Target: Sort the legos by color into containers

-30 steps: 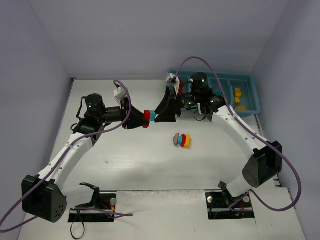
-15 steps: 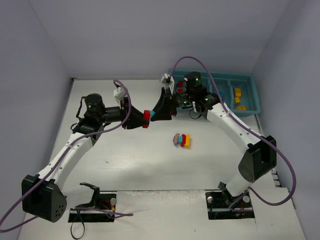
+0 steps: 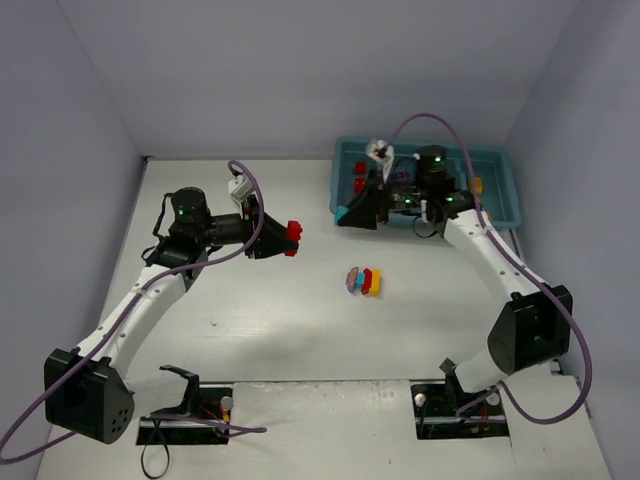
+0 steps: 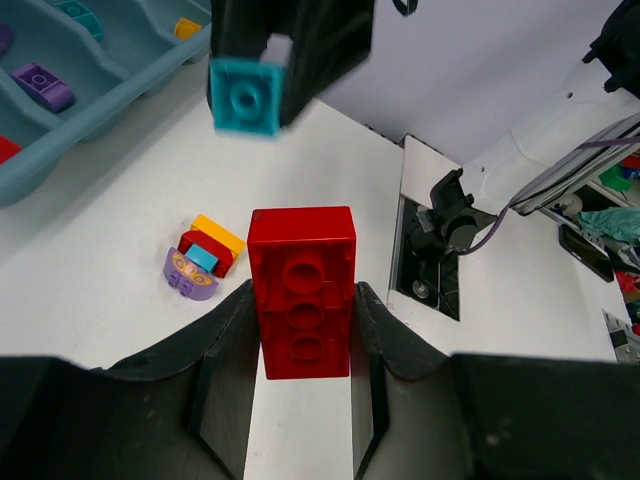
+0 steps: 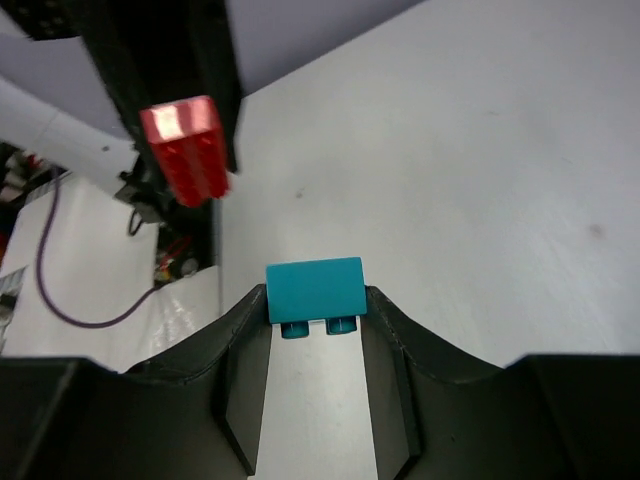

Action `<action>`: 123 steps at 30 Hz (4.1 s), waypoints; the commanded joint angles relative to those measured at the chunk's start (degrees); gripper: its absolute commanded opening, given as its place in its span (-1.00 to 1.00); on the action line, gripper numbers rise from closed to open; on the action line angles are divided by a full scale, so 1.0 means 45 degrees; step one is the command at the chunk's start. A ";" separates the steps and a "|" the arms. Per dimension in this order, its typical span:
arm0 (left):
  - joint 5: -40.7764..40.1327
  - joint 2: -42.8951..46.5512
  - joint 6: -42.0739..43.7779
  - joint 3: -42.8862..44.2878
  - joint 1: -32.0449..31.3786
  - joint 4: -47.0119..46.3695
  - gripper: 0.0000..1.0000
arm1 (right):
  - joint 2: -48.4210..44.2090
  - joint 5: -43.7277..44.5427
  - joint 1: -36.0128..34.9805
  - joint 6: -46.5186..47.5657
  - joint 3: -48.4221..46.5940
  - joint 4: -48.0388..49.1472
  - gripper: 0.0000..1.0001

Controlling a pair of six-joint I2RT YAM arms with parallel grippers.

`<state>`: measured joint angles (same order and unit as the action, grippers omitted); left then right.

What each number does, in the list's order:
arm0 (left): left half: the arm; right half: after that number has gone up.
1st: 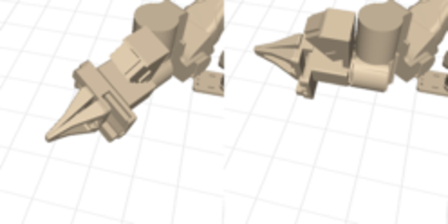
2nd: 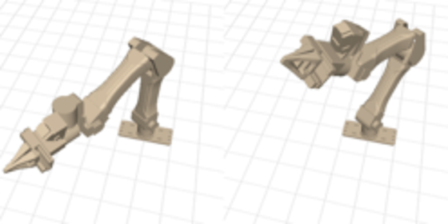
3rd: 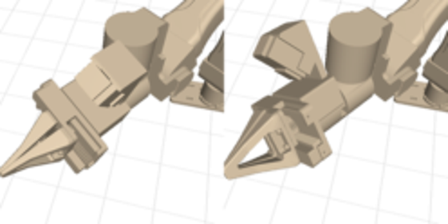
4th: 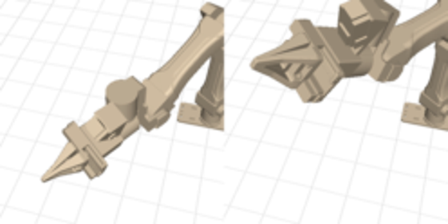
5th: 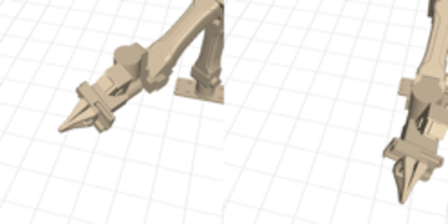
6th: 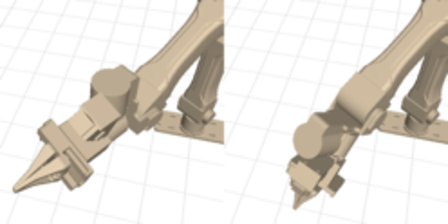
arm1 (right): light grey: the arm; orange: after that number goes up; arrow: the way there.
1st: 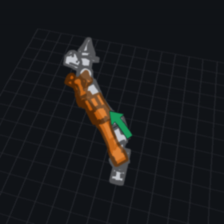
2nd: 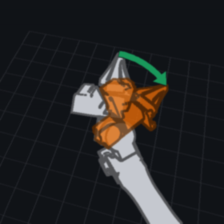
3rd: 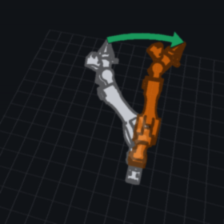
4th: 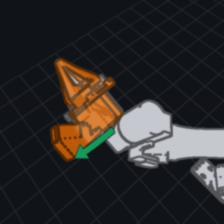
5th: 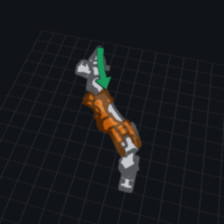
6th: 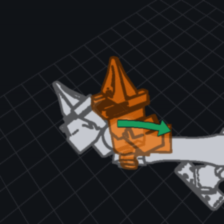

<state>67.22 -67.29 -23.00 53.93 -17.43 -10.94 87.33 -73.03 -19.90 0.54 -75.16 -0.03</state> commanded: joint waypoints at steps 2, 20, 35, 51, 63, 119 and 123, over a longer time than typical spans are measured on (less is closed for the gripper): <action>0.0316 0.0285 0.0386 0.0574 0.0163 -0.0518 -1.00 | -0.1144 0.1418 0.1647 0.0020 0.0412 0.0574 -1.00; -0.2922 0.1027 0.0405 0.0339 0.0143 0.1569 -1.00 | 0.4301 1.6191 0.5281 -0.3225 -0.3606 0.0066 -0.67; -0.5073 -0.1390 0.0054 0.2642 0.0085 0.2411 -1.00 | 0.6259 1.5801 0.5497 -0.2795 -0.6307 -0.0715 0.48; -1.0617 -0.8032 -0.0102 0.9926 -0.2414 0.3272 -0.93 | -0.1314 1.2579 0.4930 -0.5529 0.1088 -0.0989 0.47; -1.1715 -1.3969 0.0034 1.6331 -0.3021 0.3485 -0.33 | -0.4406 1.1367 0.4735 -0.5451 0.4961 -0.1379 0.47; -1.2536 0.1924 -0.1059 -0.0441 -0.2689 0.6240 0.31 | 0.0786 1.8086 -0.4308 -0.8478 0.3576 -0.3469 -0.10; -1.2497 0.2334 -0.1157 -0.0617 -0.2689 0.6473 0.31 | 0.1354 1.7871 -0.4425 -0.8829 0.3479 -0.3430 -0.09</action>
<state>11.49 -58.87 -27.20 50.37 -29.87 18.94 92.66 5.69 -39.18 -36.40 -57.32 -14.63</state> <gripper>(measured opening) 0.655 0.452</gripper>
